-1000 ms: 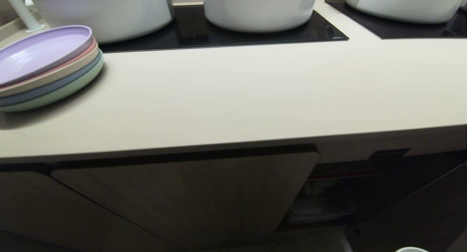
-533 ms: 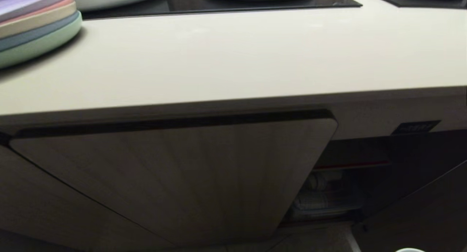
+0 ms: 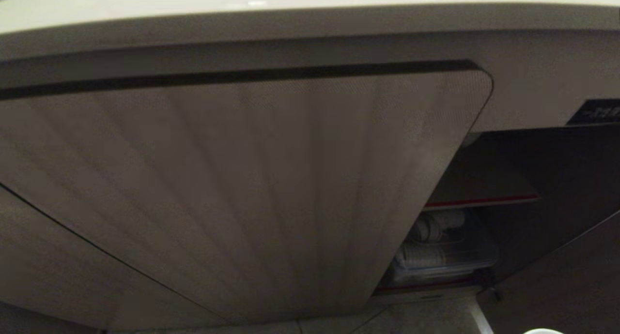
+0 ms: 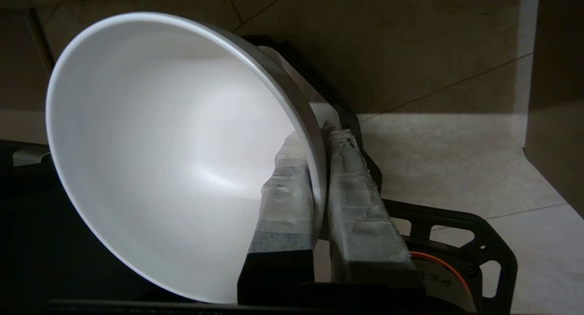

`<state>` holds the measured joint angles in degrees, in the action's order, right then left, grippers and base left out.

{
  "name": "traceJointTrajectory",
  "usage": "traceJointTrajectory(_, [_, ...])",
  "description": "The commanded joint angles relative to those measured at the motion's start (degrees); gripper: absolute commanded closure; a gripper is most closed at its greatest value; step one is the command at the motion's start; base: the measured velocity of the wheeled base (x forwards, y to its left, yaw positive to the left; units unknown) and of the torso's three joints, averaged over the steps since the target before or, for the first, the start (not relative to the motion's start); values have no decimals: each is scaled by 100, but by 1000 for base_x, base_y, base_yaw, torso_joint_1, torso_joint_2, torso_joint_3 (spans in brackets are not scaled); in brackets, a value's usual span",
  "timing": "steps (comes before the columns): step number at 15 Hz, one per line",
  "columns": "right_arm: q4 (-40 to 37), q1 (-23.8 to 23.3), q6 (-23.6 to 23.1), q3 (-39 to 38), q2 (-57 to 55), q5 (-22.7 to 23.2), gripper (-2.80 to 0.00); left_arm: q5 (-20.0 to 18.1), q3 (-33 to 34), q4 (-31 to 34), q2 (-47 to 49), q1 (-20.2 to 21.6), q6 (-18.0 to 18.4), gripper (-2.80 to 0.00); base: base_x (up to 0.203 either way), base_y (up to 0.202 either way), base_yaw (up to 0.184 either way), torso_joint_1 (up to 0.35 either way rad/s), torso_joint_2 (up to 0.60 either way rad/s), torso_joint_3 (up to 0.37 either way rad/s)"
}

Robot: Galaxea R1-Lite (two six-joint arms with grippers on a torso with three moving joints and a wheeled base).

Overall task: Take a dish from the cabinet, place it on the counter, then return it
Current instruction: Put it back into the cabinet

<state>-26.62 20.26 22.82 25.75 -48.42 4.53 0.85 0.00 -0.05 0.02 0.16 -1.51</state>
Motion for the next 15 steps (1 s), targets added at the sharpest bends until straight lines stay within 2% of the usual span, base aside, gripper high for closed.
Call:
traceJointTrajectory(1, [-14, -5, 12, 1, -33, 4, 0, 3, 0, 5, -2, 2, 1, 0, 0, 0, 0, -114, 447, 326])
traceJointTrajectory(5, [7, -22, 12, 1, -74, 4, 0, 3, 0, -4, -2, 2, 1, 0, 0, 0, 0, -36, 153, 115])
traceJointTrajectory(15, [16, -22, 12, -25, -133, 4, 0, 3, 0, 5, -2, 2, 1, 0, 0, 0, 0, 0, 3, 3])
